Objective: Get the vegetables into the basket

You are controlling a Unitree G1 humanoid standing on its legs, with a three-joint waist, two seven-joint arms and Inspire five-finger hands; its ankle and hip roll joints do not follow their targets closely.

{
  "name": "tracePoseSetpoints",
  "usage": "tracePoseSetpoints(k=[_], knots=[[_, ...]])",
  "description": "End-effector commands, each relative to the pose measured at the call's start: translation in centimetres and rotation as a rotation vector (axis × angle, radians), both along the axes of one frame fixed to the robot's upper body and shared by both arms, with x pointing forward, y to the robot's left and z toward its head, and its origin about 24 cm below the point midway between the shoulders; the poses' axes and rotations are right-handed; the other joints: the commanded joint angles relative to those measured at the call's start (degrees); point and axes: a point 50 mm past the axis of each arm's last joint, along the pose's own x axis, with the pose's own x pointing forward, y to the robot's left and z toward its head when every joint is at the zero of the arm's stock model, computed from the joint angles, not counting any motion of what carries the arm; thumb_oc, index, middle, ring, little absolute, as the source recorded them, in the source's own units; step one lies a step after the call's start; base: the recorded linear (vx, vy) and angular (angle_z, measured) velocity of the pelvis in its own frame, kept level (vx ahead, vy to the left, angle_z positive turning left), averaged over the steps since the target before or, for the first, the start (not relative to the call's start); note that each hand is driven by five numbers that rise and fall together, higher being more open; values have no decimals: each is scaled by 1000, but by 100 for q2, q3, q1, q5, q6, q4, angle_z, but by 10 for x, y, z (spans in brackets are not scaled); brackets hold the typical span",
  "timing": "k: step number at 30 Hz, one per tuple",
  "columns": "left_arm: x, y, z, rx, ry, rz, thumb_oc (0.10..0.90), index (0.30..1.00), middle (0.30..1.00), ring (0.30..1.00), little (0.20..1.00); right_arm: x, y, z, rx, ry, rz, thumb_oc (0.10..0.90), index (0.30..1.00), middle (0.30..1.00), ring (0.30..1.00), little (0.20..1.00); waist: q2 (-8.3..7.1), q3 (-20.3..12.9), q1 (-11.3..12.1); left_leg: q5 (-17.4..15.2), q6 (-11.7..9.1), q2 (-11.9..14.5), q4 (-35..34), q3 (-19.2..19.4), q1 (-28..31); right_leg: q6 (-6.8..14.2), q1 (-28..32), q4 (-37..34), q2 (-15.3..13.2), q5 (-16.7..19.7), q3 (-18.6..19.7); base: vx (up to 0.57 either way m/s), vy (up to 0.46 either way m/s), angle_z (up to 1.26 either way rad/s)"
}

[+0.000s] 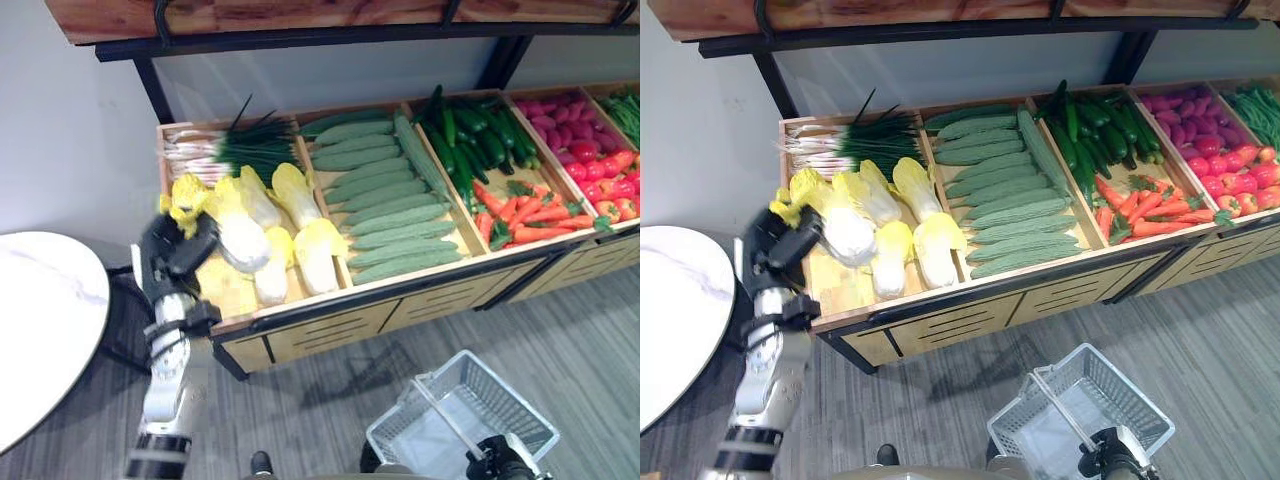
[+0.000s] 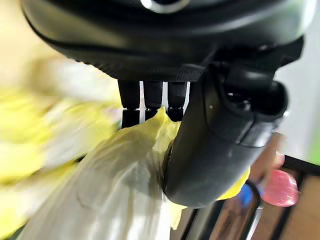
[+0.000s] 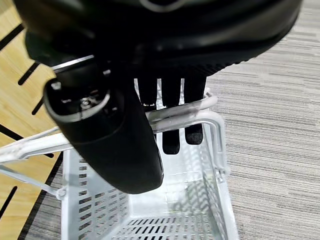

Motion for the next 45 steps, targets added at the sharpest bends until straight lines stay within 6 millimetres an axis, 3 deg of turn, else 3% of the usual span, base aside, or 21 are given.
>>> tracePoseSetpoints(k=[1, 6, 9, 10, 13, 15, 17, 19, 21, 24, 27, 28, 30, 35, 36, 38, 39, 40, 42, 43, 45], knots=[[16, 8, 57, -29, -325, -76, 400, 300, 300, 300, 300, 9, -24, 13, -89, -20, 16, 400, 300, 300, 300, 300, -305, -243, 65, -270, -199, 300, 4, -305, 44, 763, -137, -5, -751, 396, 15, 0, 0, 0], [10, 4, 62, -15, -366, -134, 400, 300, 300, 300, 300, 12, -26, 14, -87, -28, 10, 400, 300, 300, 300, 300, -355, -137, 112, -330, -135, 231, 105, -279, 158, 757, -29, 14, -773, 386, 23, -14, 9, -1], [12, -7, 74, -23, -433, -223, 400, 300, 300, 300, 300, 13, -30, 17, -86, -46, -20, 400, 300, 300, 300, 300, -418, 65, 127, -563, -48, 169, 590, -312, -43, 765, -134, 291, -926, 394, 60, -86, 94, -1], [16, -17, 87, -28, -491, -288, 400, 300, 300, 300, 300, 6, -31, 16, -83, -46, -45, 400, 300, 300, 300, 300, -465, 158, 80, -672, 1, 65, 739, -304, -75, 835, -172, 407, -1043, 575, 96, -73, 139, 1], [18, -25, 96, -11, -525, -336, 400, 300, 300, 300, 300, 1, -28, 14, -68, -46, -54, 400, 300, 300, 300, 300, -551, 188, -22, -734, 70, -79, 786, -249, -127, 924, -308, 455, -1197, 919, 209, -69, 131, -2], [19, -29, 99, 23, -545, -368, 400, 300, 300, 300, 300, -1, -28, 14, -60, -43, -52, 400, 300, 300, 300, 300, -552, 275, -170, -708, 124, -170, 658, -60, -72, 946, -612, 415, -1259, 1572, 413, -176, 158, -5], [20, -29, 102, 39, -552, -375, 400, 300, 300, 300, 300, 2, -26, 13, -56, -47, -43, 400, 300, 300, 300, 300, -541, 287, -203, -642, 145, -167, 602, 19, -117, 946, -793, 428, -1275, 1669, 524, -199, 125, -53], [20, -29, 107, 69, -574, -387, 400, 300, 300, 300, 300, 2, -24, 12, -47, -47, -47, 400, 300, 300, 300, 300, -415, 364, -157, -561, 243, -98, 477, 306, -133, 918, -801, 819, -1329, 1176, 98, -240, 250, -110], [18, -29, 106, 70, -573, -392, 400, 300, 300, 300, 300, 3, -28, 14, -66, -35, -39, 400, 300, 300, 300, 300, -297, 348, -7, -549, 314, -91, 376, 611, -109, 851, -623, 1762, -1404, 536, -566, -213, 300, -150], [12, -23, 103, 88, -556, -379, 400, 300, 300, 300, 300, 15, -30, 18, -79, -65, -2, 400, 300, 300, 300, 300, -272, 236, 93, -381, 396, -140, 145, 1075, -128, 803, -366, 2402, -1310, 183, -792, -173, 102, -122], [8, -16, 102, 119, -558, -372, 400, 300, 300, 300, 300, 20, -25, 18, -68, -84, 31, 400, 300, 300, 300, 300, -330, 95, 195, -255, 257, -36, 195, 1416, -164, 692, 129, 1468, -986, -254, -1093, -68, -206, -90], [9, -17, 100, 105, -555, -370, 400, 300, 300, 300, 300, 15, -28, 18, -70, -71, 23, 400, 300, 300, 300, 300, -290, 94, 171, -131, 88, 174, 389, 1506, -278, 553, 340, 963, -722, -521, -1194, -66, -322, -106], [9, -19, 100, 98, -555, -378, 400, 300, 300, 300, 300, 12, -31, 19, -80, -69, 17, 400, 300, 300, 300, 300, -269, 128, 132, -48, -11, 302, 513, 1546, -375, 503, 425, 756, -602, -586, -1209, -87, -297, -24], [13, -28, 96, 62, -543, -400, 400, 300, 300, 300, 300, -1, -51, 28, -138, -71, -46, 400, 300, 300, 300, 300, 91, 287, -68, 577, -402, 763, 491, 1527, -468, 231, 561, 531, -165, -821, -1033, -99, -303, -19], [15, -34, 95, 47, -545, -415, 400, 300, 300, 300, 300, -3, -55, 30, -147, -77, -61, 400, 300, 300, 300, 300, 148, 370, -133, 602, -535, 971, 815, 1439, -542, 112, 622, 487, -30, -915, -946, -55, -335, -10], [16, -38, 96, 49, -555, -432, 400, 300, 300, 300, 300, 3, -63, 36, -170, -92, -62, 400, 300, 300, 300, 300, 159, 472, -66, 577, -591, 923, 1110, 854, -617, 54, 607, 503, 16, -968, -731, -67, -154, -29], [16, -43, 97, 60, -568, -439, 400, 300, 300, 300, 300, 20, -66, 42, -185, -127, -38, 400, 300, 300, 300, 300, 202, 517, 120, 360, -372, 452, 1062, -357, -866, 21, 435, 495, -1, -872, -430, -64, -26, -73], [16, -43, 97, 67, -567, -437, 400, 300, 300, 300, 300, 26, -69, 45, -192, -143, -33, 400, 300, 300, 300, 300, 202, 524, 225, 207, -306, 251, 930, -939, -914, 48, 386, 502, -3, -852, -206, -16, -5, -104], [14, -40, 98, 85, -578, -434, 400, 300, 300, 300, 300, 33, -68, 48, -196, -161, -14, 400, 300, 300, 300, 300, 202, 502, 325, 188, -260, 106, 719, -1725, -966, 82, 251, 530, 29, -788, 223, 66, 0, -98], [14, -40, 98, 85, -578, -434, 400, 300, 300, 300, 300, 34, -68, 48, -196, -162, -14, 400, 300, 300, 300, 300, 203, 489, 321, 200, -257, 104, 714, -1728, -985, 83, 234, 526, 29, -778, 220, 80, 16, -137], [11, -37, 102, 94, -605, -433, 400, 300, 300, 300, 300, 40, -69, 51, -201, -169, 8, 400, 300, 300, 300, 300, 242, 460, 424, 282, -275, -72, 425, -2522, -1073, 119, 113, 509, 114, -710, 666, 86, 30, -109]])
